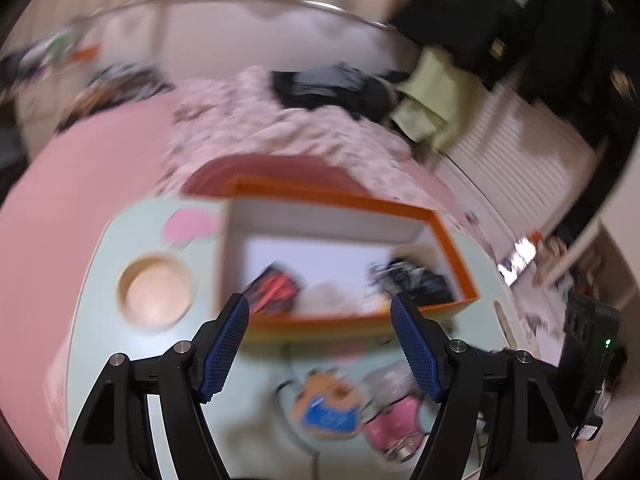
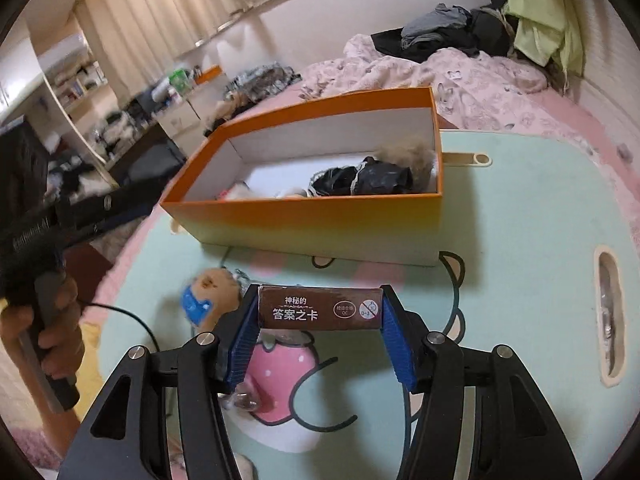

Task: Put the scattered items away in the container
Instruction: 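Grasp brown card in box with right tool, place on table while left tool reaches into box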

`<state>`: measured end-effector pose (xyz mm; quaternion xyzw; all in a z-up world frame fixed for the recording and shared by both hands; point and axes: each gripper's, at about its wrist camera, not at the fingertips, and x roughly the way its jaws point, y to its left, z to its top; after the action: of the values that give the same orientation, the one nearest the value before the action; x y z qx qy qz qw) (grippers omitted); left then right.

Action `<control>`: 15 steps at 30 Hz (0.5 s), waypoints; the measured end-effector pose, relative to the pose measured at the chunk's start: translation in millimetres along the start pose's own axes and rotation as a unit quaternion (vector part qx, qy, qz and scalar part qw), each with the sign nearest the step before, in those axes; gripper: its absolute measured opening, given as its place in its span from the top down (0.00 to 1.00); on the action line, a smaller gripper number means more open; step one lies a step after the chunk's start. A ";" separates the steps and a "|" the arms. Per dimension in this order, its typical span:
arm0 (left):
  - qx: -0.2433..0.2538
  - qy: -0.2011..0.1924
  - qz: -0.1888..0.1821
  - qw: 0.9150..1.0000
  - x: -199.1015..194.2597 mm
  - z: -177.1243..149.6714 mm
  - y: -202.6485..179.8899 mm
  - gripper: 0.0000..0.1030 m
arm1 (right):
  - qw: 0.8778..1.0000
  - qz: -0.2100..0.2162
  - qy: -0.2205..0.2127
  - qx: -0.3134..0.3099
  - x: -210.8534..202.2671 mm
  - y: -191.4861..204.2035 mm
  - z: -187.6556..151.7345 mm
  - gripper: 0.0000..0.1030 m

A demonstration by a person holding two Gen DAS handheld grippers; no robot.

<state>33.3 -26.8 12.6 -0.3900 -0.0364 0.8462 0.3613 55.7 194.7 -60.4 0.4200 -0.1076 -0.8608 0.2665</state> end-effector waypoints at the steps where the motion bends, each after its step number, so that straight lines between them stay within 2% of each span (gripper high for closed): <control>1: 0.012 0.008 -0.008 1.000 5.3 6.8 -9.7 0.29 | 1.000 0.011 -0.005 0.015 -3.6 -4.2 -0.7 0.43; 4: 0.034 0.068 -0.038 0.996 41.8 27.6 -38.2 0.30 | 0.999 0.025 -0.013 0.030 -10.3 -8.6 -4.0 0.28; 5: 0.038 0.089 -0.039 0.995 55.3 32.0 -45.9 0.32 | 0.999 0.021 -0.010 0.029 -10.2 -8.7 -5.0 0.28; 9: 0.060 0.132 -0.028 0.989 85.8 29.6 -70.0 0.33 | 0.999 0.020 0.003 0.033 -10.8 -11.9 -13.5 0.28; 15: 0.097 0.174 0.000 0.980 122.2 19.4 -89.8 0.33 | 0.999 0.023 -0.010 0.042 -21.8 -16.8 -15.5 0.28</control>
<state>19.2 121.7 -20.6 -0.4940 0.1094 0.7651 0.3981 72.7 221.4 -62.5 0.4197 -0.1559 -0.8533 0.2673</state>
